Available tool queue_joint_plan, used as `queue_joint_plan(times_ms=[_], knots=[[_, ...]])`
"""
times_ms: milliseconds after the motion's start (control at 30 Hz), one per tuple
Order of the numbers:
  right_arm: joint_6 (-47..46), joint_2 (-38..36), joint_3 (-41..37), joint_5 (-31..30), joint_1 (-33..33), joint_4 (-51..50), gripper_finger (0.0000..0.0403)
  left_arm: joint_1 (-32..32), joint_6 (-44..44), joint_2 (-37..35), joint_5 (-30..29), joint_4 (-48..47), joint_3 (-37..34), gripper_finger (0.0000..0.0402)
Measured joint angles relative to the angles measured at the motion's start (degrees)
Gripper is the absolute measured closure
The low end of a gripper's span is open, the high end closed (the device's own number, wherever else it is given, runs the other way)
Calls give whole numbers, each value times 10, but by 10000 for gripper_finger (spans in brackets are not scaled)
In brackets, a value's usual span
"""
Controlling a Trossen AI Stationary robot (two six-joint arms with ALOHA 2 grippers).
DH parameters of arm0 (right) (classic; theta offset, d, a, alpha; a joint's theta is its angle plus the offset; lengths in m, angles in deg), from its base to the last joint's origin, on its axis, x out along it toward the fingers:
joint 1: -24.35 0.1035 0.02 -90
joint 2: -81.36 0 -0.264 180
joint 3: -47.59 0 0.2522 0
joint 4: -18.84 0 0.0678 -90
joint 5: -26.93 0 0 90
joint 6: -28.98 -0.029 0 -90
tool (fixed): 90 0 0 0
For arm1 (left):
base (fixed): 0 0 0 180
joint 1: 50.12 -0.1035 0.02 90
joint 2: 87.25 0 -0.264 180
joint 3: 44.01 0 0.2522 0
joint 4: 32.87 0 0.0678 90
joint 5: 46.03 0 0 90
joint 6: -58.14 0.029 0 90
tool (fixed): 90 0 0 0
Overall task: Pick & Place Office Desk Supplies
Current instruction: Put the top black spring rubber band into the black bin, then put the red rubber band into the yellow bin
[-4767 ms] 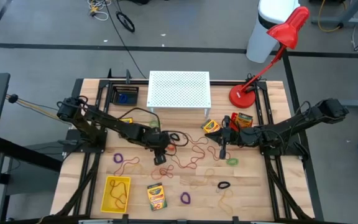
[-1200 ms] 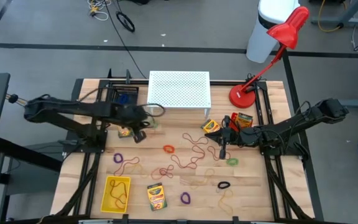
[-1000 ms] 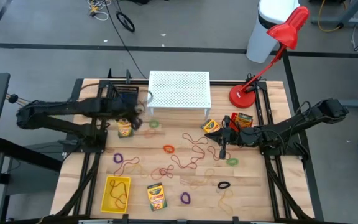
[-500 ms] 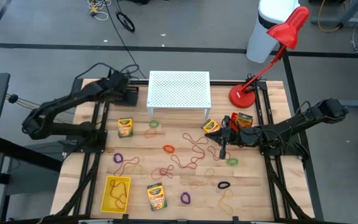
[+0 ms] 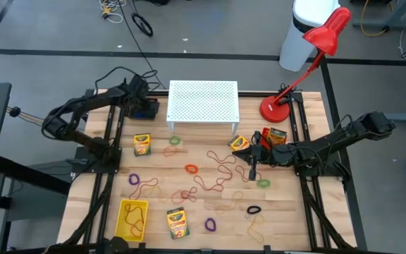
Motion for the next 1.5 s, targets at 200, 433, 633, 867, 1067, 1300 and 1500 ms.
queue_joint_plan(times_ms=[200,433,633,867,1067,1300,1500], knots=[[0,0,0,0,0,0,388,0,5,3,4,6,0,353],[0,0,0,0,0,0,388,1,20,3,4,2,0,302],[0,0,0,0,0,0,388,4,52,-1,5,-2,0,295],[0,0,0,0,0,0,388,61,69,-73,-33,-23,-10,333],[0,0,0,0,0,0,388,116,19,-199,-93,-16,-64,377],[0,0,0,0,0,0,388,191,-7,-355,-119,95,-166,394],[0,0,0,0,0,0,388,264,38,-427,-109,313,-265,386]])
